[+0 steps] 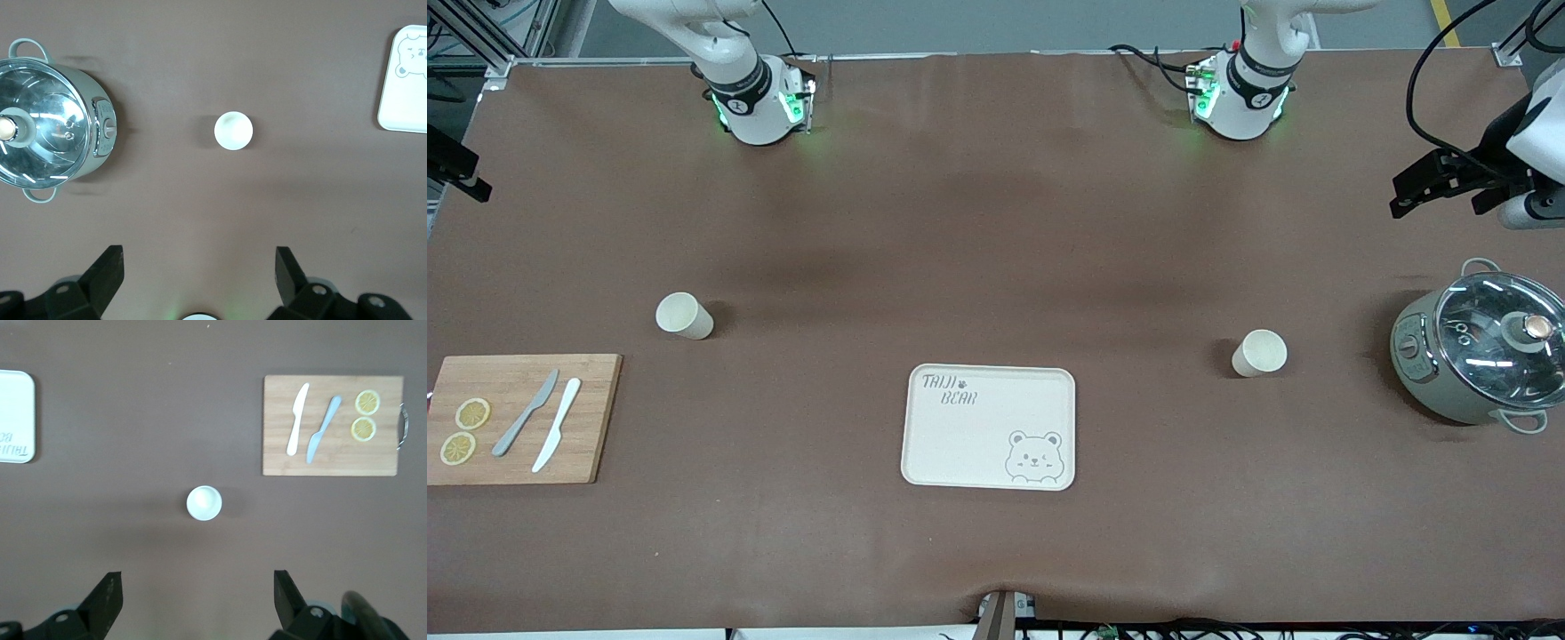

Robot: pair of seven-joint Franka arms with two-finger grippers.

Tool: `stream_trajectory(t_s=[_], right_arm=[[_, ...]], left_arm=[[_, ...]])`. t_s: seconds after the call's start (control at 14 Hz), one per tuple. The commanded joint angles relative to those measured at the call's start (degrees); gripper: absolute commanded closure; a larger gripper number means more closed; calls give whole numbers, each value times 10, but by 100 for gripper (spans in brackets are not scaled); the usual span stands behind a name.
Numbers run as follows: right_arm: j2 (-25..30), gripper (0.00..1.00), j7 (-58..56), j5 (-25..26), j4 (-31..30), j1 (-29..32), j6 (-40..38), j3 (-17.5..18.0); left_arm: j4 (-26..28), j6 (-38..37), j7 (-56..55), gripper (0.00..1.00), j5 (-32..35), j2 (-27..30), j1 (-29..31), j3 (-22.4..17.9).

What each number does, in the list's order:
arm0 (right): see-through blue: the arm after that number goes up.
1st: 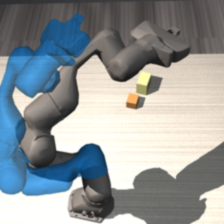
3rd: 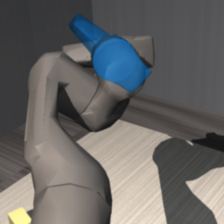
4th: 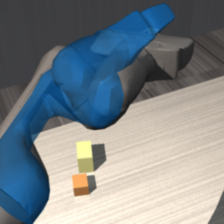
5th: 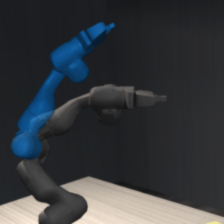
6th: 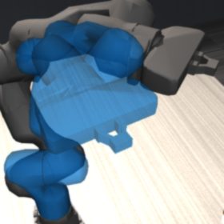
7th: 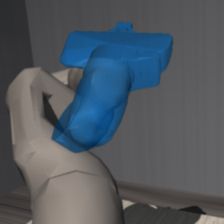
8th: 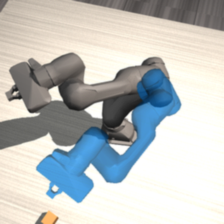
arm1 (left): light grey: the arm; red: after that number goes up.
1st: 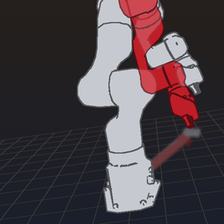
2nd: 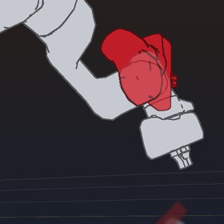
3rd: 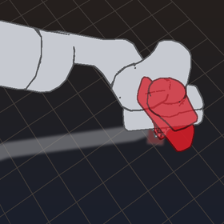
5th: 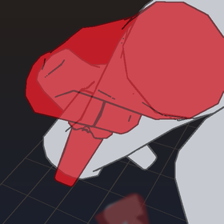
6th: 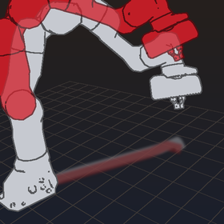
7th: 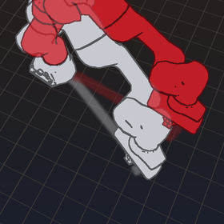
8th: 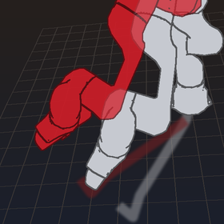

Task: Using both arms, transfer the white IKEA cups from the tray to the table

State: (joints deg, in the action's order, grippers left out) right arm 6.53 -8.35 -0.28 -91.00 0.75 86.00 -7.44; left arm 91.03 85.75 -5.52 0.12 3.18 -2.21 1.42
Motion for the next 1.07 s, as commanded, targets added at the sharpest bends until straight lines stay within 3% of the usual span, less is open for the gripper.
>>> stream_trajectory(t_s=[0.0,0.64,1.0], right_arm=[[-7,0,62,-16,19,-3,-21,1],[-28,0,121,-38,47,-13,-58,1],[-27,0,50,-19,43,-13,-61,1]], left_arm=[[-8,-14,9,0,-14,4,5,2],[-9,-37,3,0,-9,10,4,4],[-16,-37,8,0,-5,9,4,2]])
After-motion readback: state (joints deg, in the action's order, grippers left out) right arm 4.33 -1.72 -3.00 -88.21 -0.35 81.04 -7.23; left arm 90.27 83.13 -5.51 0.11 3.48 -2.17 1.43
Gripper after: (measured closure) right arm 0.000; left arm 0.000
